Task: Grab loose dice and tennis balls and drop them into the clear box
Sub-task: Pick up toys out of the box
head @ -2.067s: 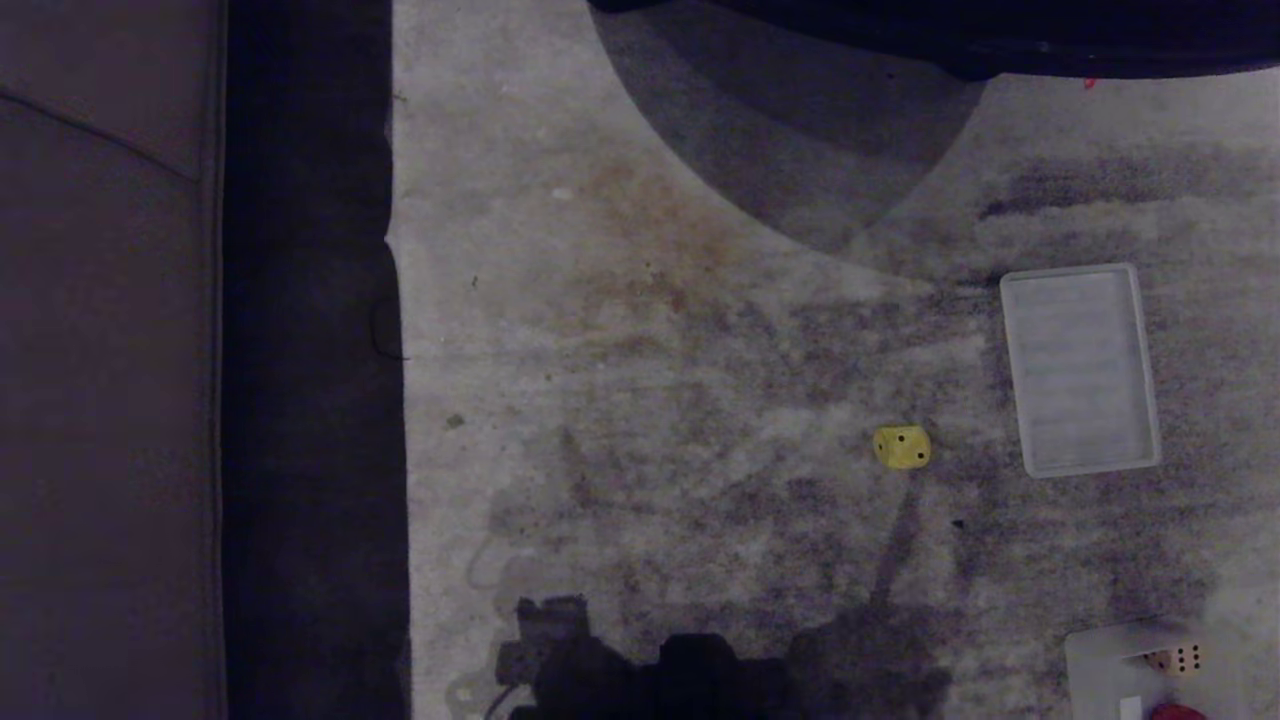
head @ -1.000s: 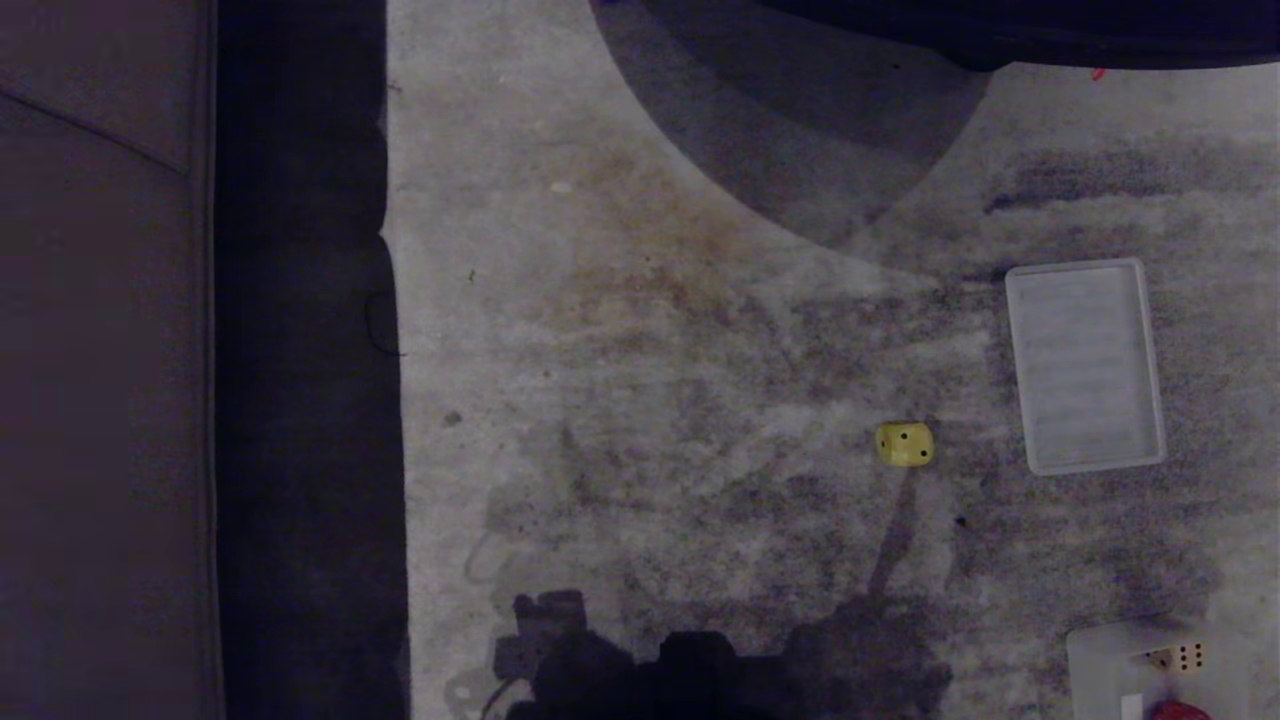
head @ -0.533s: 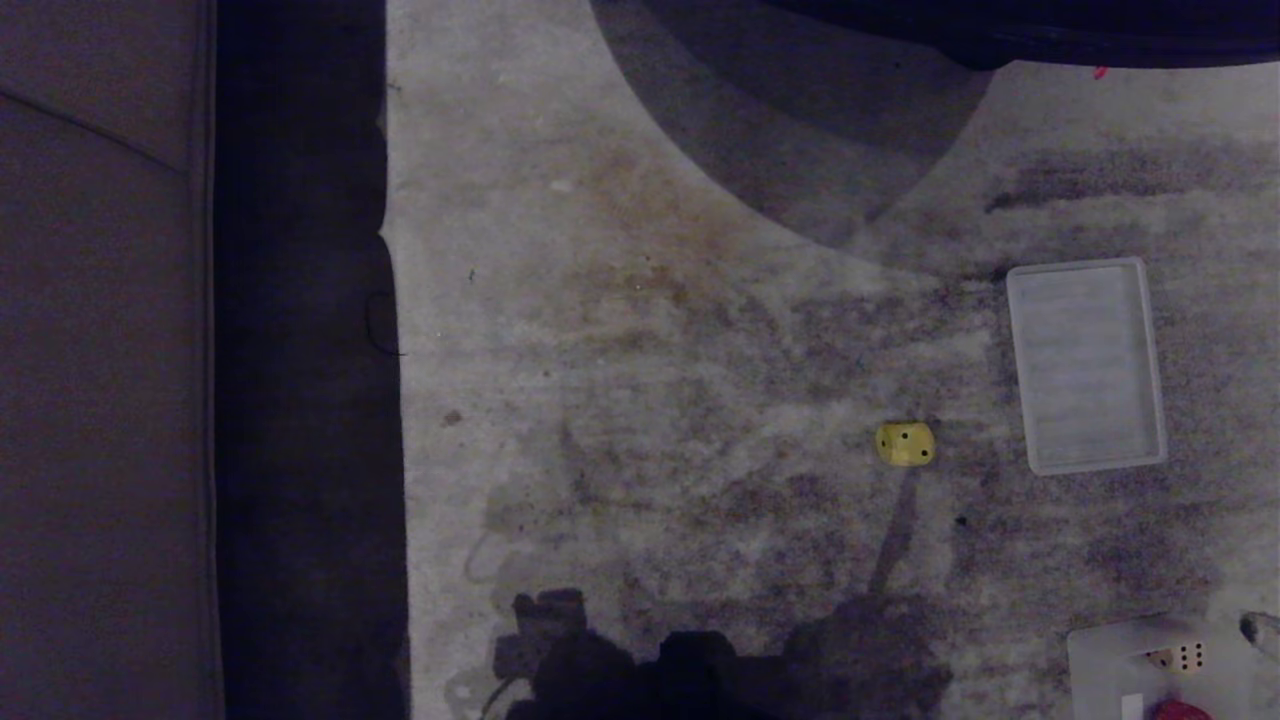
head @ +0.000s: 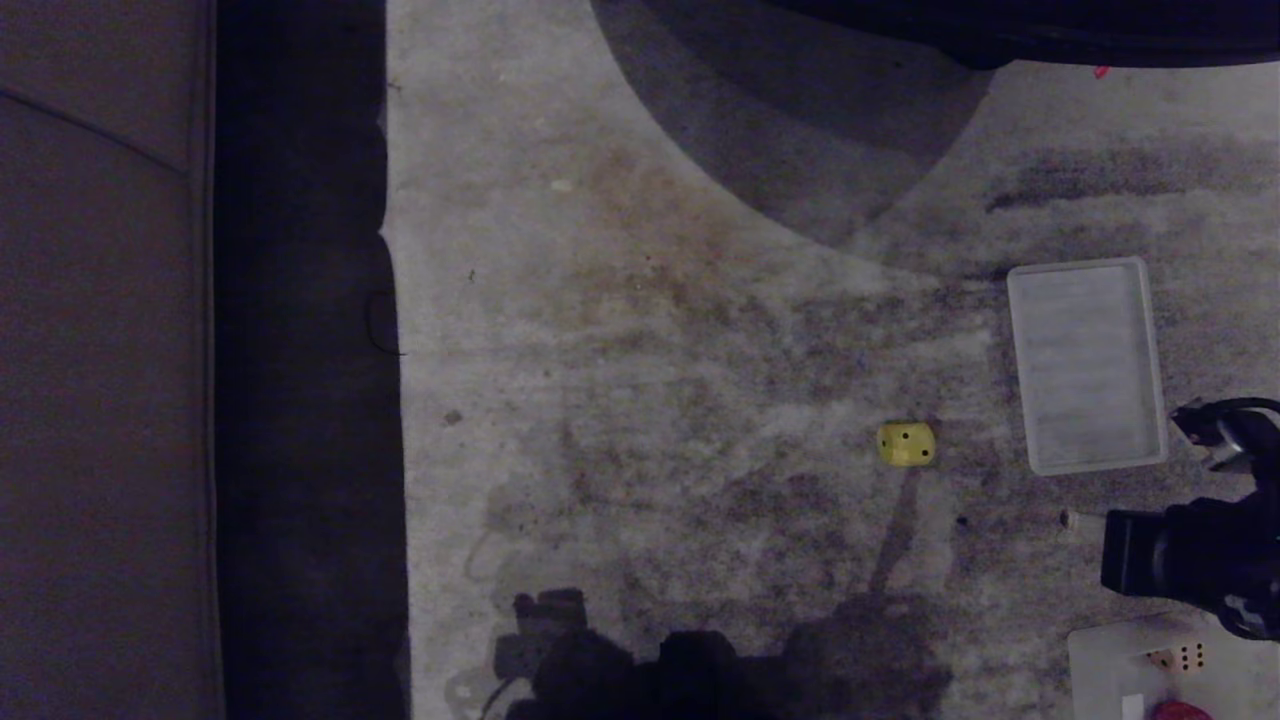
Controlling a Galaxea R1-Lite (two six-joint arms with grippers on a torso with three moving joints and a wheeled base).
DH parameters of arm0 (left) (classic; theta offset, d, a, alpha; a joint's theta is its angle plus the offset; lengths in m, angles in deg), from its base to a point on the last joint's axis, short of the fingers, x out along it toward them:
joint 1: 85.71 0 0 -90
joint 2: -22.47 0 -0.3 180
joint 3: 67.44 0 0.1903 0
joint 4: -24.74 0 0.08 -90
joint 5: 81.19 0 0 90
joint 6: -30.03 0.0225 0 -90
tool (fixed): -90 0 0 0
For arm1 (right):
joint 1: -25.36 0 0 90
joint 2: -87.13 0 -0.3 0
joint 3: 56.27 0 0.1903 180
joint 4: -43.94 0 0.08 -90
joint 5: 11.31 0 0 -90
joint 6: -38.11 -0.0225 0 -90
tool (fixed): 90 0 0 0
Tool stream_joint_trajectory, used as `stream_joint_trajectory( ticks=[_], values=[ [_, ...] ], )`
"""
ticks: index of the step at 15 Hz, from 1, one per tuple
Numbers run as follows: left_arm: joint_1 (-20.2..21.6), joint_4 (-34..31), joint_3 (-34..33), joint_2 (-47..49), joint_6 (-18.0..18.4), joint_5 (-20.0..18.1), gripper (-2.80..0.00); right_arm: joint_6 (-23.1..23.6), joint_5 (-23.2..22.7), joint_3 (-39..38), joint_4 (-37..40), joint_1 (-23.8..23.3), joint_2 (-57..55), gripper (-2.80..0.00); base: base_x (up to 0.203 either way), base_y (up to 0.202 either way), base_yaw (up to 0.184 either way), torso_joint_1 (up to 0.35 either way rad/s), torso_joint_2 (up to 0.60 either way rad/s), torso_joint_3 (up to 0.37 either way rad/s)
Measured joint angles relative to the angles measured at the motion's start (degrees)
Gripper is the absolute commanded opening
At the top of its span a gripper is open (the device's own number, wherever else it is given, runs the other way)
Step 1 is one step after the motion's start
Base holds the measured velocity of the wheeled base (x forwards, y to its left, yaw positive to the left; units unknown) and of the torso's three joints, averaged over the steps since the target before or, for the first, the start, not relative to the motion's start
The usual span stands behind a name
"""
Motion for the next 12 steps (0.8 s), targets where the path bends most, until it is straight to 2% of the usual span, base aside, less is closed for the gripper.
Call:
stream_joint_trajectory(
  ticks=[6, 7, 10, 12],
  values=[
    [0.00, 0.00, 0.00, 0.00, -0.02, 0.02, -2.80, -0.43, 0.03, 1.57, -9.61, 0.27, -14.70, -2.80, 0.000, 0.000, 0.000, 0.000, 0.00, 0.000],
    [0.00, 0.00, 0.00, 0.00, -0.02, 0.00, -2.80, -0.35, -0.03, 2.32, -9.98, 0.27, -17.11, 0.00, 0.000, 0.000, 0.000, 0.000, 0.00, 0.000],
    [0.00, 0.00, 0.00, 0.00, -0.02, 0.02, -2.80, 0.35, -0.44, 5.02, -9.99, 0.27, -22.07, 0.00, 0.000, 0.000, 0.000, 0.000, 0.00, 0.000],
    [0.00, 0.00, 0.00, 0.00, 0.00, 0.00, -2.80, 2.84, -0.77, 6.55, -10.02, 0.29, -24.79, 0.00, 0.000, 0.000, 0.000, 0.000, 0.00, 0.000]
  ],
)
